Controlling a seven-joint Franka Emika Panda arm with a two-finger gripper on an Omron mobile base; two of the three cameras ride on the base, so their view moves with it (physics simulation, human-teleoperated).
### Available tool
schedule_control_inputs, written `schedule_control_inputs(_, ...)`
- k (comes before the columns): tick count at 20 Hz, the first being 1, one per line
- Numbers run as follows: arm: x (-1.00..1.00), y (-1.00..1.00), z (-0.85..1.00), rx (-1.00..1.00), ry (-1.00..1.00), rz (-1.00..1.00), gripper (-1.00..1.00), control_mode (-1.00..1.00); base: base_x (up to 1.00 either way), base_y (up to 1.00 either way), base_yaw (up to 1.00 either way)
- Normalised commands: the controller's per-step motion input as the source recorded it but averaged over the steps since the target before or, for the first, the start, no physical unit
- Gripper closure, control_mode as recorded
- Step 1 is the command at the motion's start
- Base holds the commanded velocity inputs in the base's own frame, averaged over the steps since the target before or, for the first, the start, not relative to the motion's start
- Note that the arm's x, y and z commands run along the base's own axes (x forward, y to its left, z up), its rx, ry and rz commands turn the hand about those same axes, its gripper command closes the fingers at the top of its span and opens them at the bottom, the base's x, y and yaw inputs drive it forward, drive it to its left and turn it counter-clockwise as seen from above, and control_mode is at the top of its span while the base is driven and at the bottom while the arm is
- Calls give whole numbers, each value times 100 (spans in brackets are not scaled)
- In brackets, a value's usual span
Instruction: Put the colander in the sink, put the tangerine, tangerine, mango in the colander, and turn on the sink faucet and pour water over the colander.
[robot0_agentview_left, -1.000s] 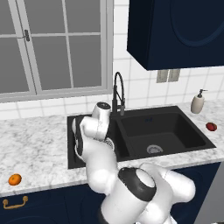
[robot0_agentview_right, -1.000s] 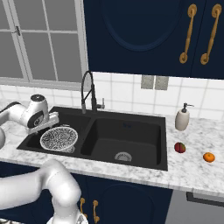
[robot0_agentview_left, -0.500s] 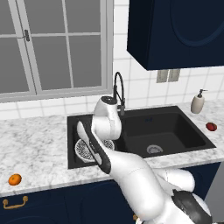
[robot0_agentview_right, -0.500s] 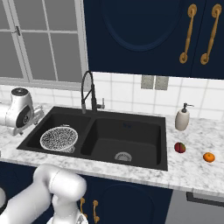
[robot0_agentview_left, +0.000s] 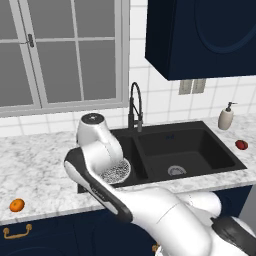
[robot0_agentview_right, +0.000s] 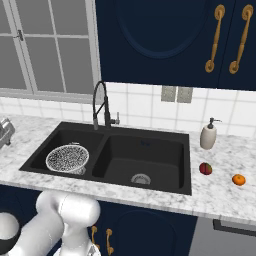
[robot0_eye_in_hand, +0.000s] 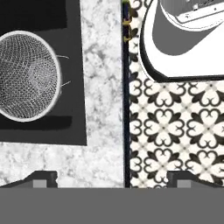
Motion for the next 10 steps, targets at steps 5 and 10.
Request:
schedule_control_inputs(5,-3,70,19,-25,10,49,-100,-100,0,0,0)
schedule_control_inputs(10,-7,64,-1,-15,3,58,-100,-100,0,0,0)
